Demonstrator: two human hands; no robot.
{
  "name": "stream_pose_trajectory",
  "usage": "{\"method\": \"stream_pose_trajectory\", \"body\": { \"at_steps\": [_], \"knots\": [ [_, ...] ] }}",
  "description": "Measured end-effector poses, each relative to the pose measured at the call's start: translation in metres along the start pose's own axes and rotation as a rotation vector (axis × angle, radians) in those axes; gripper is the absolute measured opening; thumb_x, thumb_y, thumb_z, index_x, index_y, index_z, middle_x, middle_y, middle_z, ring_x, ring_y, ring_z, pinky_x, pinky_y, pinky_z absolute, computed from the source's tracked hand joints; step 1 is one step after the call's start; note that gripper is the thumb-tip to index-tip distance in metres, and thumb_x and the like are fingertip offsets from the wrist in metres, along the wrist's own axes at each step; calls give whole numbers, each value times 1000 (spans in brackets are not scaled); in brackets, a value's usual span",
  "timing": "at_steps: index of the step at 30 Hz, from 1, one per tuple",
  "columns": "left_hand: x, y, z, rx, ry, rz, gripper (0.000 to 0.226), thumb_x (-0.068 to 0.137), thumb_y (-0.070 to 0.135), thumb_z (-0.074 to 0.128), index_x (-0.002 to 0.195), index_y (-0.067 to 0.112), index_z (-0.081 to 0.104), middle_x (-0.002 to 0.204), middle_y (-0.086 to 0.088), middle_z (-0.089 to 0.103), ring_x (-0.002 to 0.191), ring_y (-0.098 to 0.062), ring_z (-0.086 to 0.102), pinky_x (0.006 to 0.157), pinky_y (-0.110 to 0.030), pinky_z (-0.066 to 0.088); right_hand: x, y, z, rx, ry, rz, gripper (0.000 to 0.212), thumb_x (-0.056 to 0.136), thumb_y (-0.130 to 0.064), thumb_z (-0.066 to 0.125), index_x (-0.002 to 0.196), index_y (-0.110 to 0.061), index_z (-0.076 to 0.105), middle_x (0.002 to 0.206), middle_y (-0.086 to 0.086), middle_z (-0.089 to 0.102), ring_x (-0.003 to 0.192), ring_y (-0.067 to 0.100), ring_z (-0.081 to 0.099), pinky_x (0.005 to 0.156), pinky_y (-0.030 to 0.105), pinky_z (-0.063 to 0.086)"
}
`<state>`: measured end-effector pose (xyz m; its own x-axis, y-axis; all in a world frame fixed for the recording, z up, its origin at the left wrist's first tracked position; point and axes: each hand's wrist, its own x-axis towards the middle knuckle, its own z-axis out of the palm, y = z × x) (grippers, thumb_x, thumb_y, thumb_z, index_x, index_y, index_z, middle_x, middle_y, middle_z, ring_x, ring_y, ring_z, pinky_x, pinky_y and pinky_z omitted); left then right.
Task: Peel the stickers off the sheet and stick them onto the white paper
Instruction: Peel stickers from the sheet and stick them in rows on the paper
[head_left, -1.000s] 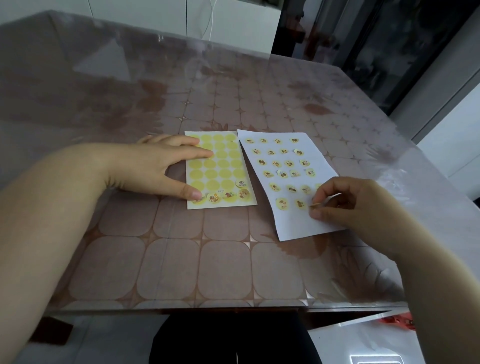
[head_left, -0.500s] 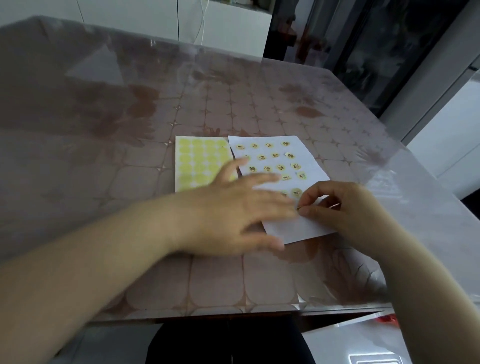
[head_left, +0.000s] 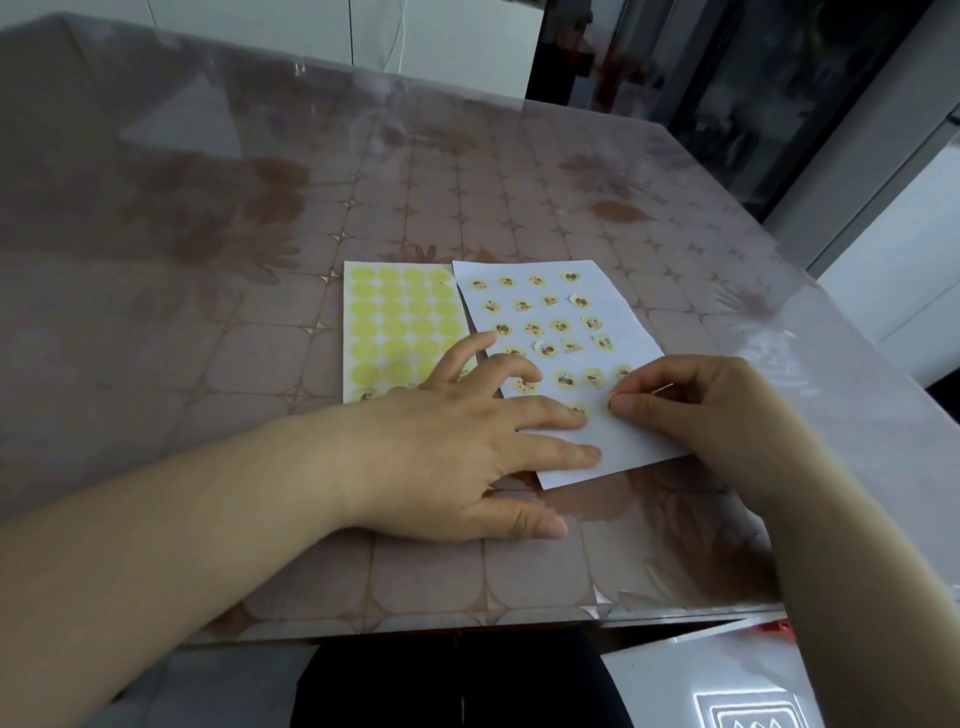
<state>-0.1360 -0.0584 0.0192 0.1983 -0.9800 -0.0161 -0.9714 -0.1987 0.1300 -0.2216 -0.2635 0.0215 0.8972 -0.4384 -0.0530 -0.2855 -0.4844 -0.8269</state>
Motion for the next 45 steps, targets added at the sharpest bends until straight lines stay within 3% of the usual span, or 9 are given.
{"method": "stream_pose_trajectory", "body": {
  "at_steps": [4, 9, 14, 20, 28, 33, 36, 39, 45],
  "knots": [
    [1, -1, 0, 6, -27, -1, 62, 78, 68, 15, 138, 50, 13, 149, 26, 9, 134, -9, -10, 106, -38, -24, 3, 1, -2, -3, 20, 26, 7, 73, -27, 74, 69, -30, 71, 61, -14, 66, 55, 0, 54, 56, 20, 41],
    [0, -5, 3, -18, -13, 0, 62, 80, 68, 16, 138, 48, 11, 148, 28, 10, 137, -7, -11, 107, -36, -24, 6, 0, -1, -57, -16, 23, 9, 73, -26, 75, 65, -25, 72, 55, -15, 62, 48, -4, 50, 43, 5, 36],
    [1, -9, 2, -45, -3, 5, 63, 80, 66, 17, 138, 43, 20, 147, 30, 16, 135, 0, -17, 107, -35, -24, 10, -6, 1, -146, -7, -4, 7, 69, -23, 79, 68, -24, 72, 55, -11, 53, 49, 0, 44, 48, 10, 34],
    [3, -11, 1, -39, 20, 15, 61, 82, 63, 17, 138, 43, 24, 148, 29, 16, 137, -3, -15, 106, -34, -24, 26, -10, -7, -234, -40, 114, 47, 58, -33, 84, 90, -26, 50, 84, -7, 53, 70, 13, 49, 68, 32, 43],
    [-3, -16, 4, -27, 113, 36, 58, 81, 65, 16, 135, 46, 27, 152, 22, 6, 136, -5, -14, 108, -34, -21, 23, -8, -4, -203, -54, 35, 26, 68, -28, 79, 77, -21, 55, 78, -5, 55, 64, 14, 47, 63, 30, 40],
    [-15, -49, -12, -128, 212, -135, 59, 76, 68, 19, 133, 55, 15, 141, 34, 10, 130, 8, -8, 104, -21, -23, 13, -25, -1, -321, 25, -110, 17, 79, -36, 68, 80, -21, 61, 80, -9, 61, 59, 9, 55, 55, 19, 40],
    [-30, -76, -18, -141, 216, -299, 60, 77, 62, 25, 135, 46, 25, 144, 29, 22, 132, 7, 0, 109, -31, -15, 8, -48, 16, -385, -117, -277, 9, 78, -40, 65, 84, -35, 61, 88, -14, 61, 69, -2, 56, 57, 7, 43],
    [-37, -89, -20, -192, 146, -408, 44, 91, 44, 39, 134, 44, 30, 146, 24, 25, 135, 5, 3, 111, -35, -13, 13, -61, 42, -464, -290, -380, 22, 82, -41, 61, 104, -42, 62, 110, -16, 55, 92, -2, 51, 74, 12, 39],
    [-30, -86, -13, -281, 55, -368, 54, 81, 56, 28, 134, 46, 27, 135, 34, 24, 125, 17, 8, 109, -26, -12, 31, -57, 65, -464, -212, -404, 22, 80, -39, 66, 102, -36, 69, 116, -10, 54, 114, 14, 44, 90, 25, 34]
  ]
}}
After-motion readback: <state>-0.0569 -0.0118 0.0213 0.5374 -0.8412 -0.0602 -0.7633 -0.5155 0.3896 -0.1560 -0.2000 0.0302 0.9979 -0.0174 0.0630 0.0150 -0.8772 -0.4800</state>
